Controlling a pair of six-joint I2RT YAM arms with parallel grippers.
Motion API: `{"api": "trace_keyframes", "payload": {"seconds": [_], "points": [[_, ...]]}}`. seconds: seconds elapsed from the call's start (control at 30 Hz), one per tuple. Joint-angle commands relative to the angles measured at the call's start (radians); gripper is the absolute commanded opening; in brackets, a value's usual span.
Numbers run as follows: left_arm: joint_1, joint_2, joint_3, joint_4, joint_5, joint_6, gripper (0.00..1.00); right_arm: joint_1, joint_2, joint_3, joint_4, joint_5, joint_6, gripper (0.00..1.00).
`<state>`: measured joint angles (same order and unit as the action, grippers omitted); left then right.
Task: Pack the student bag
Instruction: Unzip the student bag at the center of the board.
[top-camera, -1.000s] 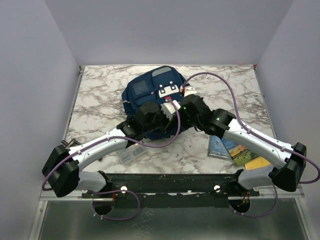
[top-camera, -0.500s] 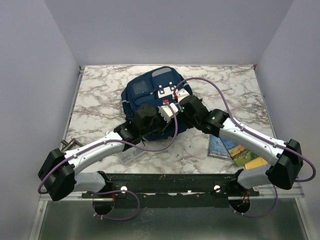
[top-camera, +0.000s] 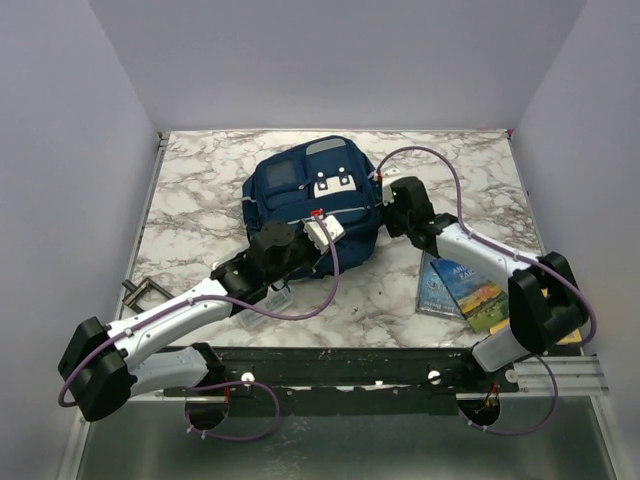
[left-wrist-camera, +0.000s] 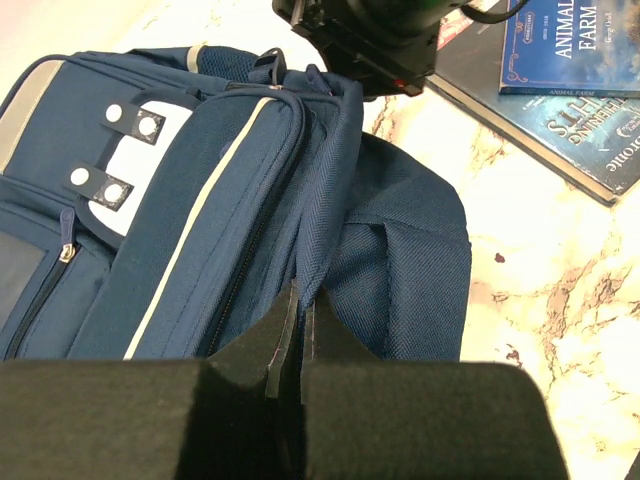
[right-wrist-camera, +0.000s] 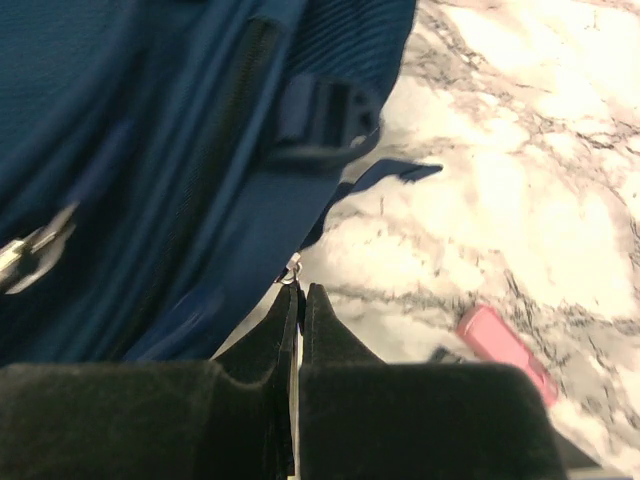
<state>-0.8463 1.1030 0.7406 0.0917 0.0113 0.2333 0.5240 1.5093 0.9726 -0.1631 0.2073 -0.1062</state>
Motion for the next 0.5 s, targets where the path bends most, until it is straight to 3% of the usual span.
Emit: {"api": "trace_keyframes", "payload": {"seconds": [0.0, 0.1, 0.13, 0.2, 0.27, 0.47], "points": [[-0.002, -0.074, 0.015, 0.148, -0.019, 0.023, 0.00, -0.103, 0.106, -0.020, 0.196, -0.004, 0.022, 0.00], [-0.002, -0.060, 0.033, 0.146, -0.012, -0.056, 0.00, -0.109, 0.143, 0.006, 0.188, -0.050, 0.073, 0.00], [-0.002, -0.053, 0.042, 0.143, -0.012, -0.083, 0.00, -0.109, 0.146, 0.019, 0.141, -0.067, 0.096, 0.05], [-0.002, -0.034, 0.068, 0.112, -0.017, -0.133, 0.00, -0.108, 0.140, 0.044, 0.025, -0.084, 0.183, 0.34], [-0.002, -0.007, 0.106, 0.065, -0.049, -0.187, 0.00, -0.108, 0.107, 0.053, -0.100, -0.090, 0.278, 0.48], [0.016, 0.105, 0.228, -0.073, 0.017, -0.306, 0.00, -0.109, -0.115, -0.003, -0.351, -0.117, 0.578, 0.55]]}}
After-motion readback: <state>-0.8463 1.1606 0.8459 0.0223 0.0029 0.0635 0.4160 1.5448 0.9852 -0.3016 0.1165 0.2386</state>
